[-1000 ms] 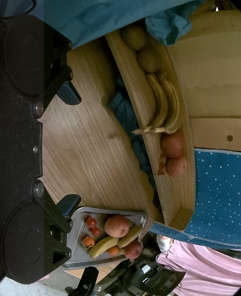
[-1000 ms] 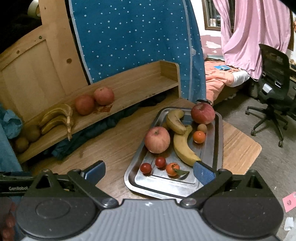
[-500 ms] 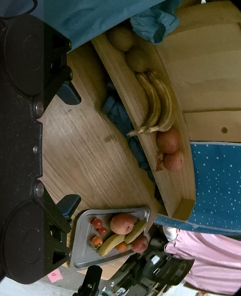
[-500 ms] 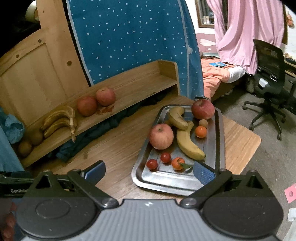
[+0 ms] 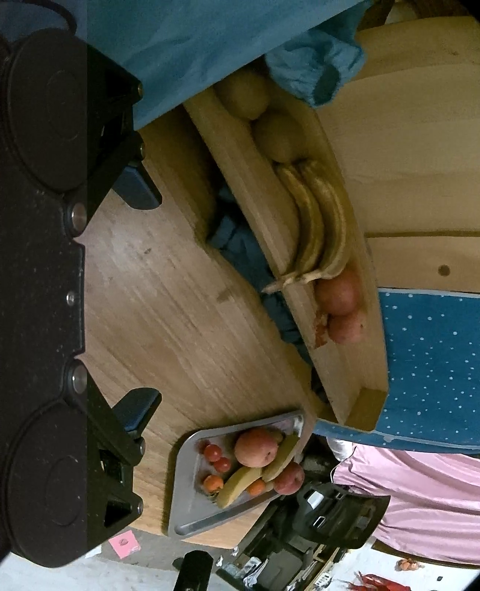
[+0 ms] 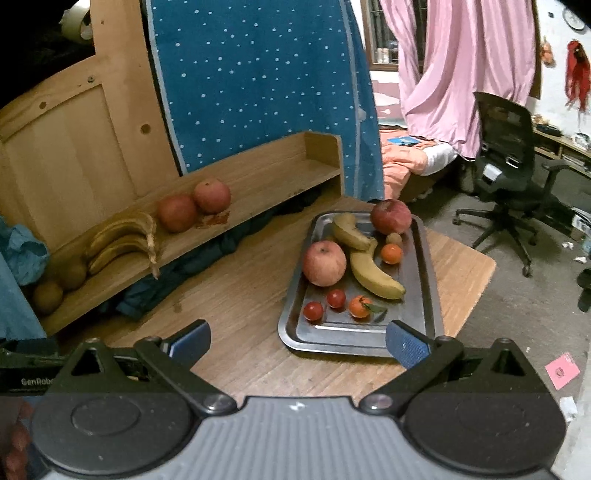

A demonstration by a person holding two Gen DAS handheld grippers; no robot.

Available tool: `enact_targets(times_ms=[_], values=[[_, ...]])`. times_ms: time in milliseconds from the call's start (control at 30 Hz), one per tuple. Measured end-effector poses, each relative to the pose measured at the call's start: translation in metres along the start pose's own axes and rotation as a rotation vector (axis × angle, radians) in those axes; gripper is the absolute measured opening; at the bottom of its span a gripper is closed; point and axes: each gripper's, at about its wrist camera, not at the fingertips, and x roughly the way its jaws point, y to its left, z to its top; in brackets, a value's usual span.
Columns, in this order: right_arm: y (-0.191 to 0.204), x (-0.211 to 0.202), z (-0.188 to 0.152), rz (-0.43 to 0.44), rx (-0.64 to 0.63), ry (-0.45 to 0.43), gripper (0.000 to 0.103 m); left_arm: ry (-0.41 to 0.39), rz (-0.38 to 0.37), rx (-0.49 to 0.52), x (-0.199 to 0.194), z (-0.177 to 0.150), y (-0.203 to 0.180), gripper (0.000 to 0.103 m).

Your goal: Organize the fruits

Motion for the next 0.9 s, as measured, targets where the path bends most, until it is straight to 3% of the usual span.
enact_targets(times_ms=[333,900], values=[[0.007,-0.005,-0.028,-0.007,0.044,0.006,0.103,-0.009,-0.045,0.027,-0.004,-0.015,-0.003,0.102],[0.003,0.003,-0.035,-0.004,0.043,0.046,0.103,0.025,-0.042,0.03,0.002,-0.025,-0.007,0.102]])
